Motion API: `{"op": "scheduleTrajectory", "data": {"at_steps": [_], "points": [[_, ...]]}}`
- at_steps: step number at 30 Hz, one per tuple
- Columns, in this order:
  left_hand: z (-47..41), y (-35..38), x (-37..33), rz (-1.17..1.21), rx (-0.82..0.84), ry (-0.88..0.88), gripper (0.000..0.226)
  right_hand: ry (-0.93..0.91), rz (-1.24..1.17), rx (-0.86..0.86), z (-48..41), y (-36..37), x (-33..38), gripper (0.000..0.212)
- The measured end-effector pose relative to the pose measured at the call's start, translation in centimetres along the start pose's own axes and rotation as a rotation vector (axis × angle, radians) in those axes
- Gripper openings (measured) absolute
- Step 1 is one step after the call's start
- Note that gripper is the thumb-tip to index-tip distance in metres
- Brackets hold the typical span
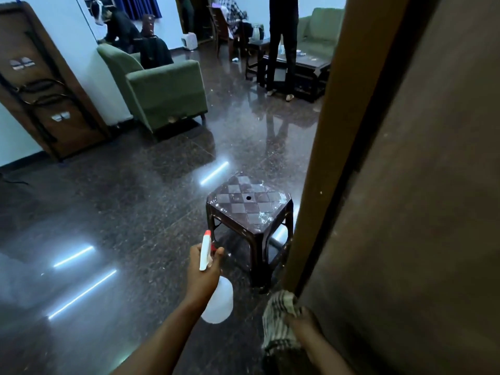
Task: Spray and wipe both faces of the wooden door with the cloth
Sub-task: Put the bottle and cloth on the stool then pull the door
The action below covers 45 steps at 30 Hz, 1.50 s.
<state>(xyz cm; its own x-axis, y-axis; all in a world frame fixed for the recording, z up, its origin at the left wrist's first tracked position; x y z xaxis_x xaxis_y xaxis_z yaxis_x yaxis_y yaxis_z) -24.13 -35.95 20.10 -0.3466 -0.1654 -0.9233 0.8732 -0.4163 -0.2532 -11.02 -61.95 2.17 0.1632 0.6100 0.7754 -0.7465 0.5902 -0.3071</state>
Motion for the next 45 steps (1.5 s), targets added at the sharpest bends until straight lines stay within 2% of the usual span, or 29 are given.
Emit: {"op": "scheduleTrajectory", "data": {"at_steps": [1, 3, 6, 9, 12, 16, 19, 21, 24, 28, 31, 35, 40, 43, 45], "points": [[-2.8, 0.8, -0.6, -0.003, -0.001, 0.01, 0.026, 0.018, -0.039, 0.021, -2.6, 1.2, 2.5, 0.036], [-8.5, 2.7, -1.1, 0.009, 0.019, 0.013, 0.031, -0.045, -0.099, -0.049, -8.7, 2.2, 7.6, 0.032], [-17.4, 6.3, -0.9, 0.023, 0.067, 0.002, 0.041, -0.083, -0.005, -0.078, -15.5, 3.4, 12.9, 0.018], [-26.3, 10.1, -1.3, 0.004, 0.098, 0.021, 0.052, -0.098, 0.093, -0.122, -23.3, 4.1, 17.4, 0.019], [-34.0, 13.7, -2.4, -0.059, 0.131, 0.046, 0.039, -0.121, 0.222, -0.133, -30.3, 4.3, 22.0, 0.025], [-43.0, 17.8, -2.7, -0.053, 0.207, 0.073, 0.043, -0.292, 0.433, -0.245, -38.6, 3.8, 28.2, 0.033], [-47.6, 20.5, -1.3, -0.058, 0.248, 0.096, 0.042, -0.418, 0.742, -0.329, -42.5, 4.6, 30.6, 0.044], [-49.3, 21.9, 0.4, -0.048, 0.26, 0.106, 0.04, -0.472, 0.885, -0.309, -44.3, 6.0, 30.2, 0.039], [-50.8, 23.4, 2.9, -0.043, 0.248, 0.11, 0.038, -0.39, 0.909, -0.162, -47.0, 8.3, 25.5, 0.037], [-50.9, 24.4, 2.8, -0.087, 0.25, 0.16, 0.047, -0.384, 0.939, -0.083, -47.9, 9.8, 22.1, 0.05], [-50.5, 24.0, 3.1, -0.118, 0.241, 0.108, 0.053, -0.381, 0.937, -0.067, -47.6, 9.8, 22.5, 0.057], [-49.9, 23.1, 4.2, -0.153, 0.245, -0.006, 0.054, -0.389, 0.927, -0.132, -46.7, 8.3, 24.5, 0.058], [-48.3, 20.4, 3.2, -0.253, 0.206, -0.115, 0.08, -0.433, 0.933, -0.252, -42.8, 7.1, 27.3, 0.063], [-45.7, 18.6, -0.3, -0.377, 0.137, -0.006, 0.09, -0.446, 0.928, -0.314, -39.5, 6.0, 28.6, 0.068], [-43.8, 17.6, -3.1, -0.521, 0.089, 0.177, 0.093, -0.445, 0.918, -0.36, -37.1, 5.1, 29.5, 0.072]]}}
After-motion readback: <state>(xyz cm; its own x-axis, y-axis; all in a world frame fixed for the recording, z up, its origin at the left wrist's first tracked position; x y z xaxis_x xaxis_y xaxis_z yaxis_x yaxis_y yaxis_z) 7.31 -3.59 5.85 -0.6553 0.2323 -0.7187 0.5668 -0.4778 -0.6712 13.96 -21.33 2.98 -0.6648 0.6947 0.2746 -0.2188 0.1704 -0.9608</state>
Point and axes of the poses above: each hand's wrist, its own z-axis away from the middle knuckle, its own y-axis out of the palm, x = y × z, the point moved 10 cm from there along -z, towards the middle knuckle, and after that the axes turned 14 degrees about -y, right-handed, at the moved point
